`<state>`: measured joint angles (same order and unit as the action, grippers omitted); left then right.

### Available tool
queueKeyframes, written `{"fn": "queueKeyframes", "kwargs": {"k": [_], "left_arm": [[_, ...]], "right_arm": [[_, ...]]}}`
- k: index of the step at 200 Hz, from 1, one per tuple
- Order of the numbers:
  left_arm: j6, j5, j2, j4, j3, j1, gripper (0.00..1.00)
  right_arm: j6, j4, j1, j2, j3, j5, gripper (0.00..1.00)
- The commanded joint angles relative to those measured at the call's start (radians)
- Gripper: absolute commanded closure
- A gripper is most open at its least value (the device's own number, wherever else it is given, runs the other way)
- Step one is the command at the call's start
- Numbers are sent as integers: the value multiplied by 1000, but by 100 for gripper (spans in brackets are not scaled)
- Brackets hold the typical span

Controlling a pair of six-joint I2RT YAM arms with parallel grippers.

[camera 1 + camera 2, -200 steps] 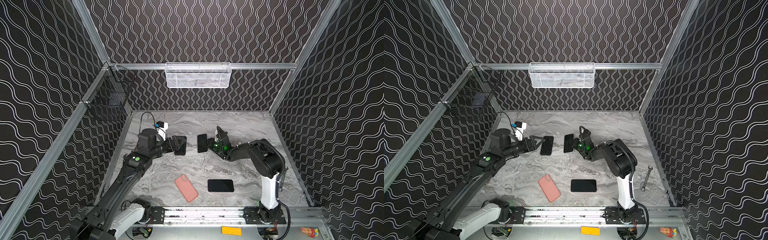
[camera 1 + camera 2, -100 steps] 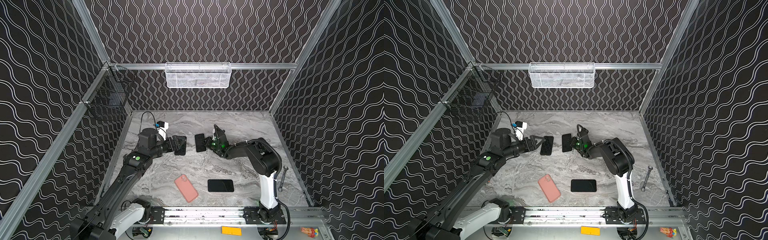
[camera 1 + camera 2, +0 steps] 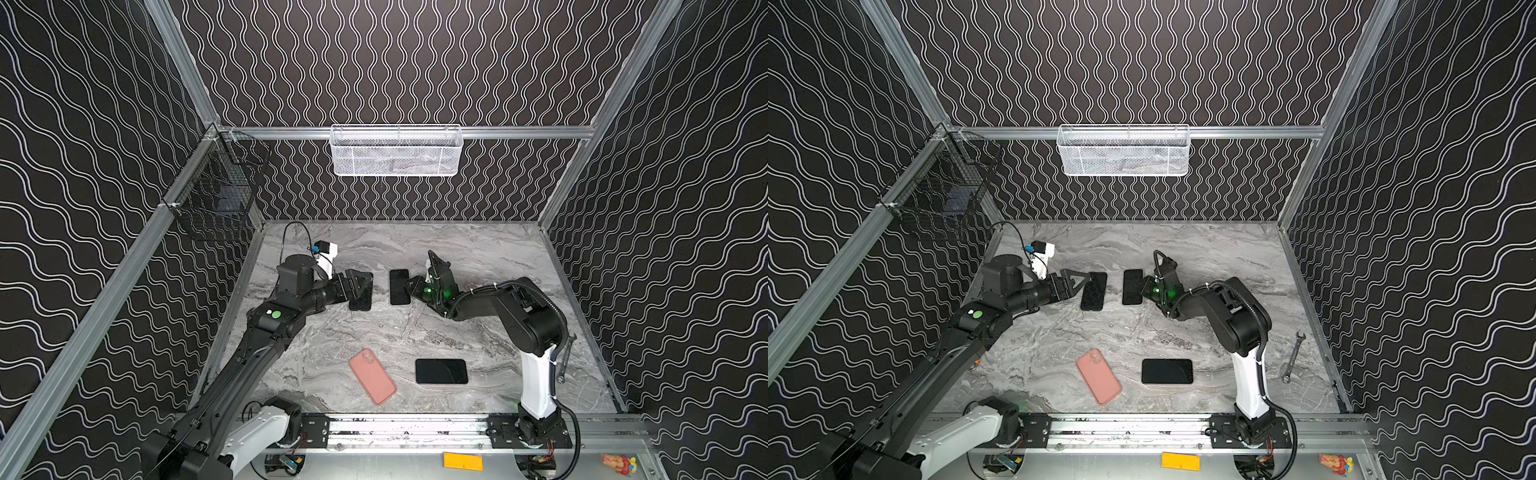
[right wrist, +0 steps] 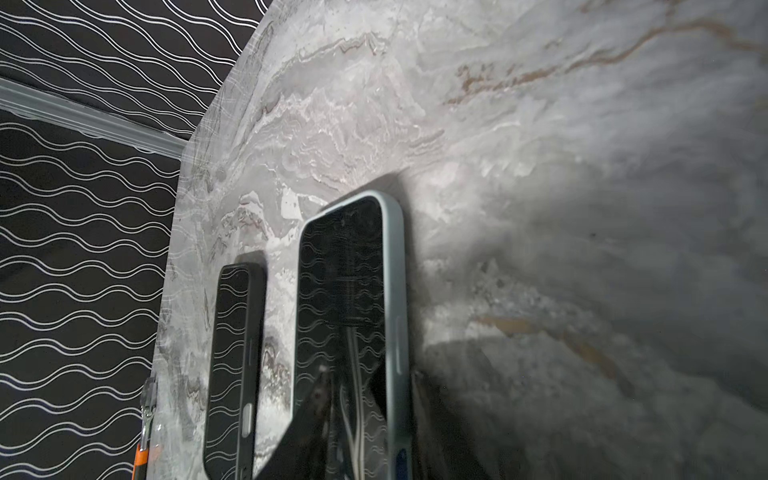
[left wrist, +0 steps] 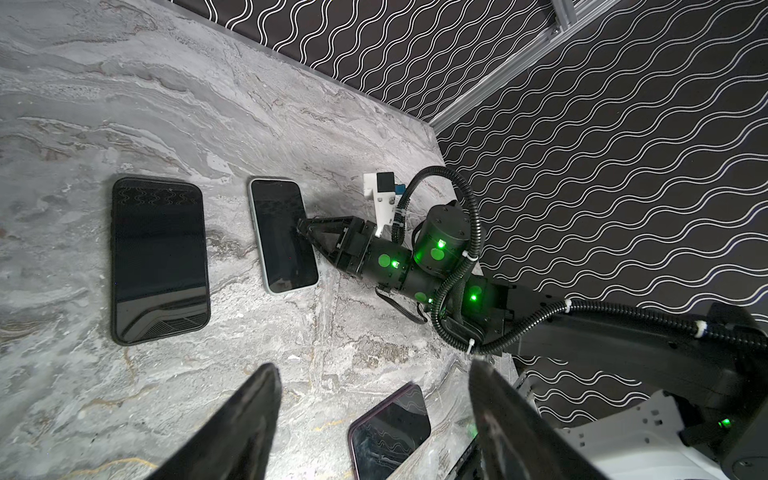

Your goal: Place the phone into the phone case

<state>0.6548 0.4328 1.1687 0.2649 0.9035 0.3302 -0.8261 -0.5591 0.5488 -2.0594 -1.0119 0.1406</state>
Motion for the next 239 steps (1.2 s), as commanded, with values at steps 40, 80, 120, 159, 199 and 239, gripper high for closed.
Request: {"fn": "queueKeyframes", "kwargs": {"k": [40, 80, 120, 159, 199, 239], "left_arm": [[11, 3, -14, -25, -6, -3, 25], [-11, -20, -42, 17, -1, -2, 4], [-49, -66, -78, 65, -3, -2, 1], [-84, -78, -99, 115, -27, -2, 1], [-86, -19, -130, 74, -138, -2, 1], [-32, 21, -135, 27, -264, 7, 1]], "right_arm": [[-4, -17, 5, 34, 7, -28, 59], [25, 11, 5, 136, 68, -71, 53], [108, 87, 5, 336, 152, -135, 48], [197, 247, 5, 567, 254, -183, 44], [235, 482, 5, 802, 358, -222, 38], [170, 619, -16, 987, 482, -199, 30]]}}
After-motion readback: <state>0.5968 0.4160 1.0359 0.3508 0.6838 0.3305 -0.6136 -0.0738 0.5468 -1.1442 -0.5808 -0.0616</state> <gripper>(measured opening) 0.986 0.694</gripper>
